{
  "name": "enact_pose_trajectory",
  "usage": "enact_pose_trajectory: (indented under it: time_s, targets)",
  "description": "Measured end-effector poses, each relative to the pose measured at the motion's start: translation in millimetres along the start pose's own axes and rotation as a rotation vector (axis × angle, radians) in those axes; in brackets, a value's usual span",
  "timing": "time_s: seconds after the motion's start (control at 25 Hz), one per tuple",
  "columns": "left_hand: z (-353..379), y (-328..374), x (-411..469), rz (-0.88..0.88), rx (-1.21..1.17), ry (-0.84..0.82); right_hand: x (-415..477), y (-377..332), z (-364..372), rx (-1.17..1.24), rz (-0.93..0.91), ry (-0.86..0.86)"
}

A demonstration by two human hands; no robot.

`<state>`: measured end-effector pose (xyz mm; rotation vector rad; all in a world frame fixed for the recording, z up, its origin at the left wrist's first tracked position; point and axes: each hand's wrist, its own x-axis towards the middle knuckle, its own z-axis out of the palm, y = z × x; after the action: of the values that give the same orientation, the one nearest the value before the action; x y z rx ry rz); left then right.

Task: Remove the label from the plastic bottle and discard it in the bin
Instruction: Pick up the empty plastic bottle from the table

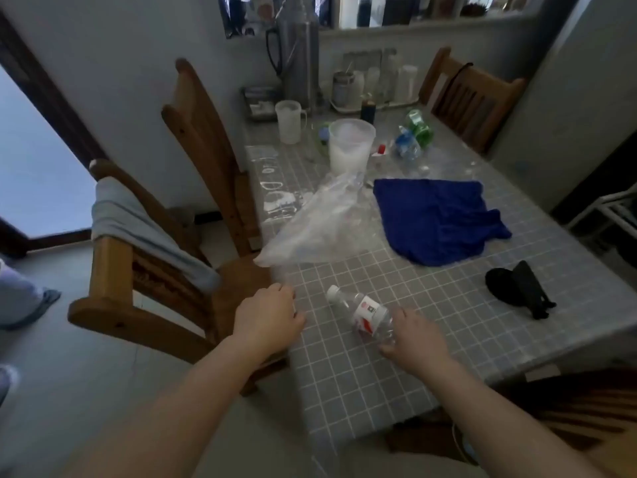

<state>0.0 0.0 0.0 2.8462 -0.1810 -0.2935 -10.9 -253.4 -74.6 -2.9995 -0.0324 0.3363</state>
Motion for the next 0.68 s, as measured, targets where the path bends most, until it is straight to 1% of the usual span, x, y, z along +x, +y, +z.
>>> enact_pose_trajectory:
  time_s: [0.04,0.2,0.24,0.32,0.4,0.44,0.48,0.56,0.64,0.68]
  targets:
    - [3,-1,0,-0.016,-0.018,-0.02,0,-2,0,0.017,0.009,-0.006]
    - [3,-4,-4,-0.054,-0.08,-0.051,-5,-10,-7,0.249,0.025,0.076]
    - [1,-6,-5,-0.058,-0.092,-0.054,-7,-15,-13,0.337,0.019,0.089]
    - [-10,-8,-7,-0.078,-0.181,-0.06,-11,-28,-30,0.649,0.041,0.071]
    - [-23,-7,-10,-0.092,-0.358,-0.065,-19,-49,-51,1.028,0.058,-0.062]
    - [-30,-5,-12,-0.089,-0.467,-0.071,-23,-60,-60,1.161,0.042,-0.129]
    - [-38,-3,-15,-0.08,-0.606,-0.075,-27,-70,-68,1.235,0.016,-0.172]
    - [-57,-4,-26,-0.058,-0.888,-0.026,-39,-94,-85,1.297,-0.048,-0.212]
    - [-75,-11,-39,-0.043,-1.052,0.065,-49,-116,-97,1.328,-0.107,-0.247]
    - [-81,-16,-46,-0.047,-1.089,0.109,-54,-126,-103,1.328,-0.141,-0.268]
